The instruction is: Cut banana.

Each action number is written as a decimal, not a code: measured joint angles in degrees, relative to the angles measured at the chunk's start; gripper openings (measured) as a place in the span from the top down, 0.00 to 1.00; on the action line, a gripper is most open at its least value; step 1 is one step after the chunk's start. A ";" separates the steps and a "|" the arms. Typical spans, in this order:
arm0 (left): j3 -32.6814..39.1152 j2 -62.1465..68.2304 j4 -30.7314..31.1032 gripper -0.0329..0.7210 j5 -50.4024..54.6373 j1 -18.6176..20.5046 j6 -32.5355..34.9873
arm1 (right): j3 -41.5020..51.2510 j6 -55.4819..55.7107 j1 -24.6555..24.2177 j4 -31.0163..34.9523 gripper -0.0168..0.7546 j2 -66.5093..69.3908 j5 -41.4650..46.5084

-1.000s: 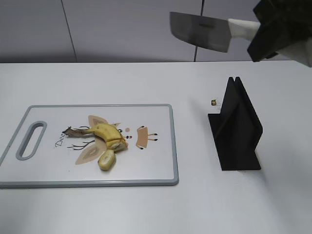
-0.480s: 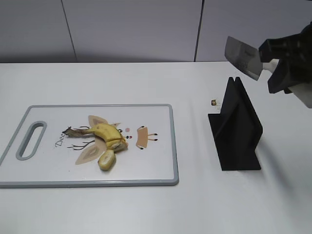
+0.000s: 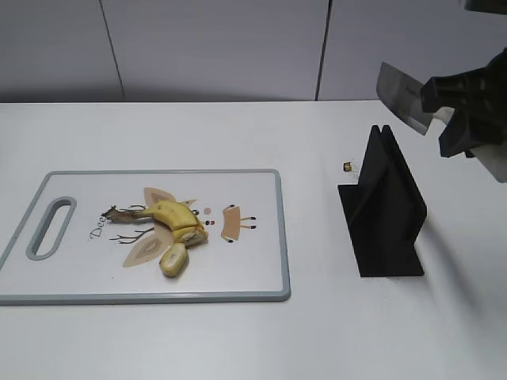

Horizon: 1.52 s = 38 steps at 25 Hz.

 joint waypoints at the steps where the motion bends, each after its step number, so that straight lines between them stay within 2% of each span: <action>1: 0.32 -1.54 -0.29 0.18 -0.32 0.00 0.00 | 0.00 0.06 0.00 0.00 0.76 0.42 -0.05; 12: 1.57 -16.06 -1.73 0.18 -2.61 0.00 0.00 | 0.05 0.12 0.00 -0.11 0.77 5.17 -1.48; 19: 1.57 -16.40 -2.03 0.18 -2.72 0.00 0.00 | 0.05 -0.82 0.00 -0.16 0.77 8.30 -2.70; 38: 1.57 -16.40 -2.13 0.18 -2.89 0.00 0.00 | 0.05 -1.45 0.00 1.33 0.77 5.33 -1.56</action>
